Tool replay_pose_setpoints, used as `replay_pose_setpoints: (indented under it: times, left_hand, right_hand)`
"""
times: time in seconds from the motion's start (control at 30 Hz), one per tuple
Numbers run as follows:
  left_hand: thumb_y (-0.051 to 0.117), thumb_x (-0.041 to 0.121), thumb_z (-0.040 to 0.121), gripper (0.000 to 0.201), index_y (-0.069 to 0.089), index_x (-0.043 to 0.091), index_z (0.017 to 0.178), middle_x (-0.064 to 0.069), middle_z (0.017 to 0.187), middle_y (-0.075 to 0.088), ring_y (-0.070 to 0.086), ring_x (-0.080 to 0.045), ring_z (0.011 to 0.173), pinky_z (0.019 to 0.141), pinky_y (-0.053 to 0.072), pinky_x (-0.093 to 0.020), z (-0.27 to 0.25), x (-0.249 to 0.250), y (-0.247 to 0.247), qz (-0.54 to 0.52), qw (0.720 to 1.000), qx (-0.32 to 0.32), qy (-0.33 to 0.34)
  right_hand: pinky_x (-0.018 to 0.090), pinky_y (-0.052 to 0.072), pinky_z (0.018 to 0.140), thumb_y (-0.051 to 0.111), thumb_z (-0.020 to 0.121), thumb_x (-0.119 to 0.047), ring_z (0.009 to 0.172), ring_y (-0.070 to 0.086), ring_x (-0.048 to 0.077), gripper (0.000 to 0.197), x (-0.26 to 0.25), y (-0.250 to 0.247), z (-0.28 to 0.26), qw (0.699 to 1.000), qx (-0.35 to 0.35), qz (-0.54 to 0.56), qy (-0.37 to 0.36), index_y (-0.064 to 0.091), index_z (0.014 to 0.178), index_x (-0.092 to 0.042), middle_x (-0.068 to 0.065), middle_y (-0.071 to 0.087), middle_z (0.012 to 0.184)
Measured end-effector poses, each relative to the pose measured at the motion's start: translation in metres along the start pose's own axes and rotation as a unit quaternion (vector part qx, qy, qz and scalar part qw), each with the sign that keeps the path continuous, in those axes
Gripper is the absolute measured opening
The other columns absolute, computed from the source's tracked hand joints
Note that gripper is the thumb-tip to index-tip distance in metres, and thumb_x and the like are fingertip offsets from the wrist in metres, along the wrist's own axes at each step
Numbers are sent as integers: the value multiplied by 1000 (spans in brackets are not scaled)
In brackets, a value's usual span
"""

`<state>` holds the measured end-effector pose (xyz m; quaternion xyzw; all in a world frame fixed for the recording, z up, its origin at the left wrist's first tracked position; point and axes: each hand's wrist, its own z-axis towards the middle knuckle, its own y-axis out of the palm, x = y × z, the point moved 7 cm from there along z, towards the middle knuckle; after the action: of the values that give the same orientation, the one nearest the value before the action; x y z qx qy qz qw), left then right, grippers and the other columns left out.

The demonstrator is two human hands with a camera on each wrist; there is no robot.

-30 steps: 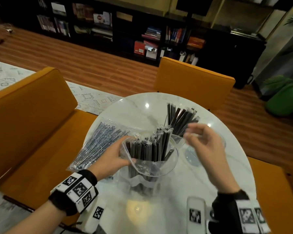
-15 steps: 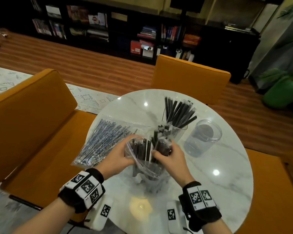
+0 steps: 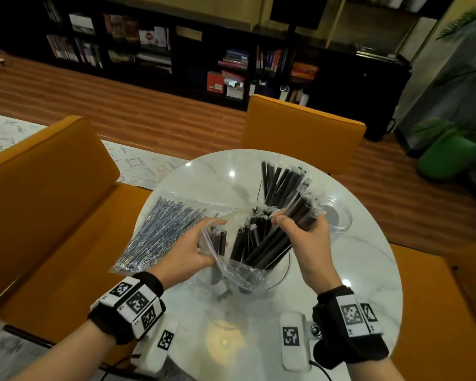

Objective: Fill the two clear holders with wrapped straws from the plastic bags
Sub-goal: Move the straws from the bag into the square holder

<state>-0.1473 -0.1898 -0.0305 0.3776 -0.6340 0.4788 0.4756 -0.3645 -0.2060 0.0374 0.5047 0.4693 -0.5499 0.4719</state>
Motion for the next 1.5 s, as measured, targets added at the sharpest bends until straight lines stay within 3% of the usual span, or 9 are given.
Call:
replay_pose_setpoints:
  times: [0.13, 0.27, 0.5, 0.67, 0.97, 1.13, 1.3, 1.4, 1.5]
  left_hand:
    - [74, -6, 76, 76, 50, 50, 120, 8, 137, 50, 58, -20, 118, 82, 54, -17, 1, -3, -2, 2, 1000, 2, 0]
    - [75, -6, 75, 73, 50, 44, 121, 17, 134, 48, 53, -12, 122, 82, 51, -9, 1, 1, -1, 1, 1000, 4, 15]
    - [72, -10, 77, 71, 49, 34, 127, 20, 131, 45, 52, 14, 108, 76, 47, -1, -3, -1, -3, -26, 1000, 8, 6]
    - [79, 2, 76, 73, 50, 38, 132, 18, 142, 43, 45, 6, 125, 89, 46, -8, -5, -12, -6, -2, 1000, 20, -7]
    - [78, 3, 76, 72, 47, 45, 126, 44, 115, 53, 52, 19, 110, 78, 43, 2, -8, -14, -11, -15, 999, 35, -22]
    - [79, 7, 77, 72, 47, 46, 128, 34, 124, 55, 54, 10, 115, 91, 46, -12, -6, -15, -13, -14, 999, 45, -23]
    - [79, 8, 77, 71, 47, 46, 128, 33, 125, 56, 54, 7, 118, 96, 45, -18, -4, -17, -15, -8, 999, 43, -29]
    - [78, 6, 77, 72, 47, 44, 130, 30, 126, 56, 54, 5, 120, 100, 45, -23, -3, -18, -16, -6, 998, 44, -32]
    - [80, 10, 76, 71, 48, 38, 134, 28, 127, 58, 55, 4, 120, 101, 45, -26, -3, -16, -16, -16, 998, 44, -29]
  right_hand:
    - [41, 56, 90, 73, 74, -20, 91, 68, 25, 44, -36, -6, 10, 999, -11, 8, -31, 61, 106, 7, 15, 71, 95]
    - [51, 52, 96, 66, 84, -7, 93, 62, 27, 7, -94, -13, 25, 995, -69, 6, -72, 62, 88, -11, 6, 66, 87]
    - [34, 56, 80, 69, 81, -7, 86, 67, 20, 30, -196, -30, 89, 969, -15, 69, -236, 54, 106, 0, 8, 63, 91]
    - [18, 54, 67, 67, 85, -4, 75, 60, -6, 36, -121, 28, 114, 968, -34, -108, -225, 51, 117, -9, -5, 58, 96]
    - [40, 55, 81, 74, 83, -12, 80, 60, 8, 48, -3, 11, 138, 995, 41, -90, -11, 38, 113, -13, -4, 55, 94]
    - [2, 45, 71, 77, 77, -1, 113, 53, 15, 96, -41, 2, 154, 983, 25, -144, -111, 18, 149, -25, 3, 44, 135]
    - [36, 40, 112, 70, 84, -2, 137, 43, 18, 81, -52, 26, 162, 905, -61, -349, -234, 31, 151, -25, 6, 42, 152]
    - [41, 42, 109, 58, 96, -14, 124, 58, 26, 36, -29, 37, 157, 877, -117, -423, -194, 61, 132, -10, 12, 63, 133]
    - [50, 40, 105, 52, 97, -37, 117, 58, 30, 35, -4, 36, 152, 834, -132, -506, -177, 72, 115, -15, 9, 68, 122]
